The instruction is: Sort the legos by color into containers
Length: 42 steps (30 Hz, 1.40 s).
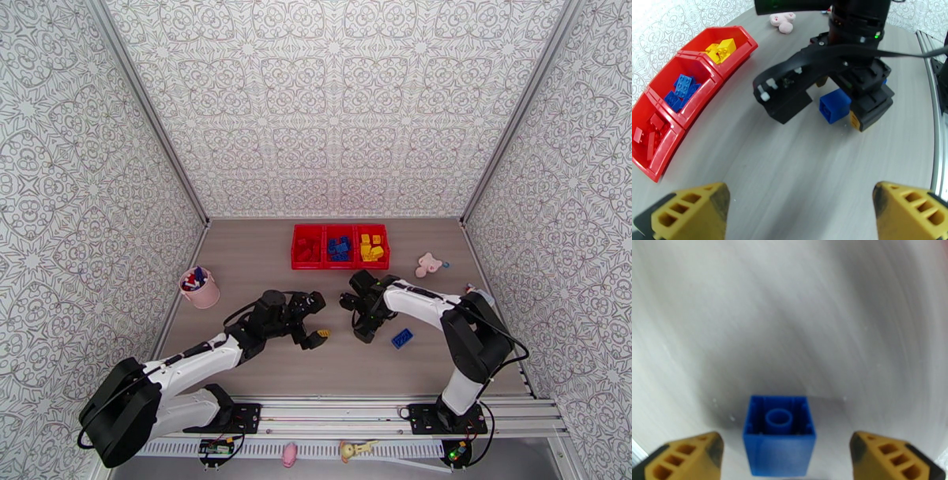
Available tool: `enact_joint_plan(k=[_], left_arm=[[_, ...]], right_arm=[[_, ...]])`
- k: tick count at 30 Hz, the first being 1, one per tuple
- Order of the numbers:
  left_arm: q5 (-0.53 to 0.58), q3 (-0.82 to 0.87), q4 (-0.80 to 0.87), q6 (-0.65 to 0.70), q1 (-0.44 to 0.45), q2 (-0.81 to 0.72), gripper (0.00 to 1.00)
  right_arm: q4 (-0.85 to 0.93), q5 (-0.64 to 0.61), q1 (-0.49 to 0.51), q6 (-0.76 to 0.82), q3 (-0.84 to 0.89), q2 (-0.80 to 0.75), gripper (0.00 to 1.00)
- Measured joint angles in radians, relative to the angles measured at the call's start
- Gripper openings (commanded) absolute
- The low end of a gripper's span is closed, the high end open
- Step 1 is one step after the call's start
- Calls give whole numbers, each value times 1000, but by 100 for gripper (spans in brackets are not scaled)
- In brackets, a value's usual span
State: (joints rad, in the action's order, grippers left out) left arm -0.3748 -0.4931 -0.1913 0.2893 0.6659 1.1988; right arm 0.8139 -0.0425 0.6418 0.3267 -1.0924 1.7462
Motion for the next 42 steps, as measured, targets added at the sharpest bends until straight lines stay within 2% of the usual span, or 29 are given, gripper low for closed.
enact_joint_plan(k=[10,14,22,26,31,37,42], left_arm=[[-23,6,-13,3,0,0,100],[-23,6,-19,3,0,0,100],[-25,9,-27,3,0,0,100],[-25,26,-50,3,0,0,100],[-24,32,-71,2,2,1,100],[-15,39,-174,-28,19,43,100],[13,41,-268,-62,38,99,100]], right_arm=[[4,-8,0,-19,-16,39,65],[-6,-5,0,-27,-22,45,49],[-23,-1,0,-47,-25,55,29],[-35,2,0,-54,-25,46,24],[-93,6,-5,-85,-24,-25,22],[-277,7,-45,-200,-9,-151,17],[-475,2,-83,-315,-14,-155,16]])
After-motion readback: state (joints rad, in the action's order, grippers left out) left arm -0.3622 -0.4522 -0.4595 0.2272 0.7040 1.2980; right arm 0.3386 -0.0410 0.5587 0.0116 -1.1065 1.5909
